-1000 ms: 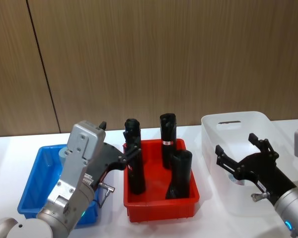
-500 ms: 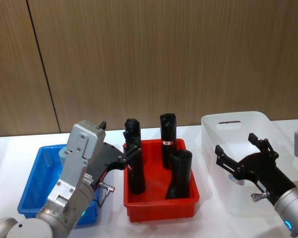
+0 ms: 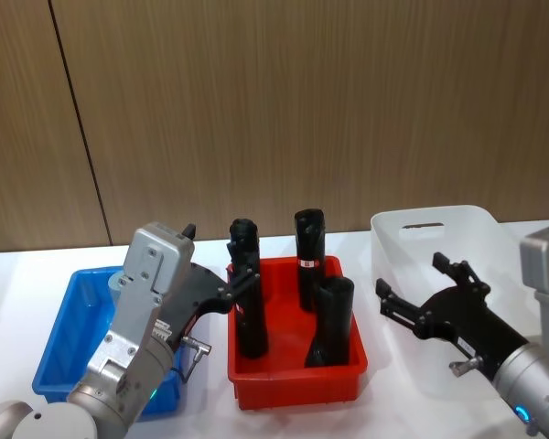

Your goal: Pick the cotton swabs from the blue box and place them into the white box.

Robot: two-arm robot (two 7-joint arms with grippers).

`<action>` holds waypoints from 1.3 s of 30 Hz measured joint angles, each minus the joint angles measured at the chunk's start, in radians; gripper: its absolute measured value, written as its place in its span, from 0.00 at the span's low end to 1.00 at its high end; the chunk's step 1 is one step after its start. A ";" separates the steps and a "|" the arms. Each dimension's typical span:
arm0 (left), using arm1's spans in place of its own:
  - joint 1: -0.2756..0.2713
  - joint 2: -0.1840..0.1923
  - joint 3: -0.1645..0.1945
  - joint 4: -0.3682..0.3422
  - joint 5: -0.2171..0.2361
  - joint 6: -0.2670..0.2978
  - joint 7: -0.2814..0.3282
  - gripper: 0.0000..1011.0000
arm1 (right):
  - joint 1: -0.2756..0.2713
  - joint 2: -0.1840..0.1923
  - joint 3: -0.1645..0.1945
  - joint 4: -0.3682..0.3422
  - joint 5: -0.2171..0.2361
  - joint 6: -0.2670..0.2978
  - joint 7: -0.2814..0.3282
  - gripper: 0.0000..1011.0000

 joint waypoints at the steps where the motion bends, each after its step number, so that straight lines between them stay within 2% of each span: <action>1: 0.000 0.000 0.000 0.000 0.000 0.000 0.000 0.99 | 0.002 0.000 0.000 0.003 0.001 0.006 0.007 0.99; 12: 0.000 0.000 0.000 0.000 0.000 0.000 0.000 0.99 | 0.067 -0.022 -0.008 0.074 0.011 0.079 0.112 0.99; 26: 0.000 0.000 0.000 0.000 0.000 0.000 0.000 0.99 | 0.171 -0.063 -0.024 0.214 0.009 0.151 0.223 0.99; 39: 0.000 0.000 0.000 0.000 0.000 0.000 0.000 0.99 | 0.246 -0.100 -0.042 0.329 -0.008 0.170 0.272 0.99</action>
